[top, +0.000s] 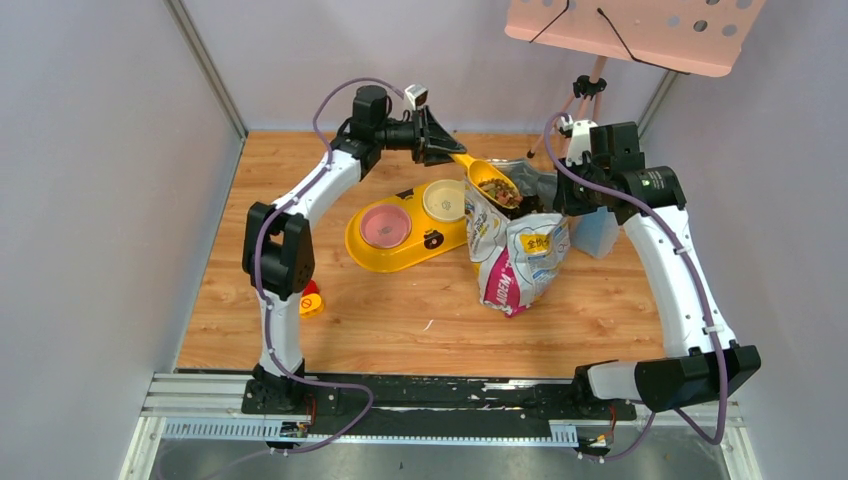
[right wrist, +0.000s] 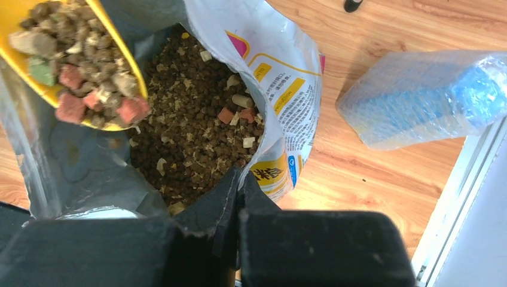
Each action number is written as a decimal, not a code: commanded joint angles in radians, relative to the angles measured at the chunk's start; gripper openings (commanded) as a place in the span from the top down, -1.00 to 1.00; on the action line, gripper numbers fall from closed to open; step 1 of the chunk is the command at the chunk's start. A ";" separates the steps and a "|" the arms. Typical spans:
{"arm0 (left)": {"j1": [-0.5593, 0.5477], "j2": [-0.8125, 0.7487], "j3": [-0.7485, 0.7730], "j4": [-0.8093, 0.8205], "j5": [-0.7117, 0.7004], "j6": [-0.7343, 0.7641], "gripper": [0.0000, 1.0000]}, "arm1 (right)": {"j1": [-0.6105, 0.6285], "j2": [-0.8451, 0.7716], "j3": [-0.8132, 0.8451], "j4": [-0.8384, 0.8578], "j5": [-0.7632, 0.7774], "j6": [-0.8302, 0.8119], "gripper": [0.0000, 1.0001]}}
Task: Serve the pet food
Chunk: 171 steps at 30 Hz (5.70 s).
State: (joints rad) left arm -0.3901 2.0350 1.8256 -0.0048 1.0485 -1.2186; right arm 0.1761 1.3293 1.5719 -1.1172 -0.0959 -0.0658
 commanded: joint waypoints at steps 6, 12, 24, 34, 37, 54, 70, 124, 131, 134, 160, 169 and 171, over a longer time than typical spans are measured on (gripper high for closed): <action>0.024 -0.068 -0.143 0.116 0.005 -0.220 1.00 | -0.003 0.010 0.014 -0.012 0.019 -0.045 1.00; -0.029 0.006 -0.054 0.140 -0.016 -0.264 1.00 | -0.004 0.027 0.032 -0.029 -0.002 -0.058 1.00; 0.008 -0.069 -0.067 0.131 -0.036 -0.259 1.00 | -0.004 0.052 0.028 -0.004 -0.025 -0.054 1.00; 0.050 -0.142 -0.106 0.194 -0.003 -0.278 1.00 | -0.003 0.055 0.009 -0.003 -0.031 -0.057 1.00; 0.062 -0.162 -0.107 0.196 0.003 -0.277 1.00 | -0.003 0.055 0.011 -0.002 -0.031 -0.057 1.00; 0.281 -0.194 -0.144 0.196 0.018 -0.213 1.00 | -0.004 0.019 -0.013 -0.007 -0.031 -0.068 1.00; 0.316 -0.102 -0.183 0.066 -0.041 0.047 1.00 | -0.003 -0.007 -0.056 -0.007 -0.052 -0.083 1.00; 0.122 0.101 0.280 -0.559 -0.608 0.896 1.00 | -0.004 -0.048 -0.131 -0.002 -0.088 -0.106 1.00; 0.117 0.071 0.292 -0.574 -0.635 0.900 1.00 | -0.004 -0.045 -0.128 0.000 -0.092 -0.106 1.00; 0.110 0.057 0.298 -0.581 -0.648 0.912 1.00 | -0.004 -0.040 -0.122 0.002 -0.092 -0.108 1.00; 0.008 -0.281 0.198 0.052 -0.234 0.485 1.00 | -0.003 0.010 0.140 0.027 -0.116 -0.010 1.00; -0.208 -0.181 0.321 -0.332 -0.273 0.779 1.00 | -0.004 0.025 0.193 0.051 -0.147 0.017 1.00; -0.229 -0.166 0.309 -0.384 -0.326 0.825 1.00 | -0.004 0.017 0.192 0.051 -0.151 0.017 1.00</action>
State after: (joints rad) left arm -0.5972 1.8278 2.1117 -0.2131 0.7918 -0.5293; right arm 0.1688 1.3804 1.6756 -1.2221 -0.1947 -0.0723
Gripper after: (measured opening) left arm 0.352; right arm 0.013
